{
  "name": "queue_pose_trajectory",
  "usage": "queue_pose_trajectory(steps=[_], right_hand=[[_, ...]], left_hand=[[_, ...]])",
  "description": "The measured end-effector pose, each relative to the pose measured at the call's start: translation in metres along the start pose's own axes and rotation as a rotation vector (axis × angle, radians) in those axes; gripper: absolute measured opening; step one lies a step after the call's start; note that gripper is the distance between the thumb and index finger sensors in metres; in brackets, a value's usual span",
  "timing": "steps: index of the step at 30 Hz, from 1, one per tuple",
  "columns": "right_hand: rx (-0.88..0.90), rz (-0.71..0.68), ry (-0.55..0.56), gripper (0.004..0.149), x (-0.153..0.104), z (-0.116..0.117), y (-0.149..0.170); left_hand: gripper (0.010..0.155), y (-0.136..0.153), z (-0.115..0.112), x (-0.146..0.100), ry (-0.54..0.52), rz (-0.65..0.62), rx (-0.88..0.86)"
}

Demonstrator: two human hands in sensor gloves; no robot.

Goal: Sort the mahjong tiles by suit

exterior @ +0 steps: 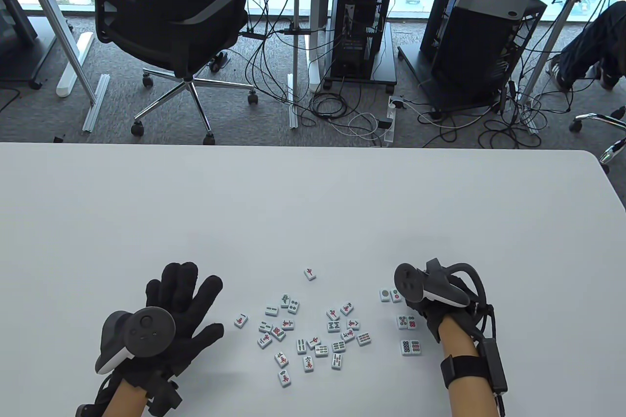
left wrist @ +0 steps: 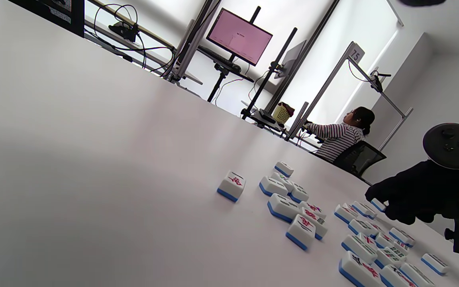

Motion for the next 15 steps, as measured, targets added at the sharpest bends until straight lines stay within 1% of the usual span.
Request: queue_pose_trajectory(steps=[5,11,15], right_hand=[[-0.035,-0.025,-0.022,0.055,0.003,0.0097,-0.0071],[-0.045,-0.022,-0.009,0.054,0.0014,0.0098,-0.0089],[-0.068,-0.002,-0.025,0.061,-0.0006,0.0044,-0.0089]], left_hand=[[0.079,0.0001,0.001,0.0,-0.002,0.004,-0.009],[0.079,-0.0005,0.0014,0.0002,-0.002,-0.001,-0.01],[0.079,-0.0002,0.0018,0.0002,-0.006,-0.004,-0.014]])
Point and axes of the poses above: the tracker on the back of each hand, its own y axis roughly to the little-finger side, its own x axis roughly from the wrist to the fingertips, z = x × y, the point moved 2 cm from there along x, roughly from the wrist to the fingertips, and after that the axes turned 4 degrees about -x, right-handed, at the moved point
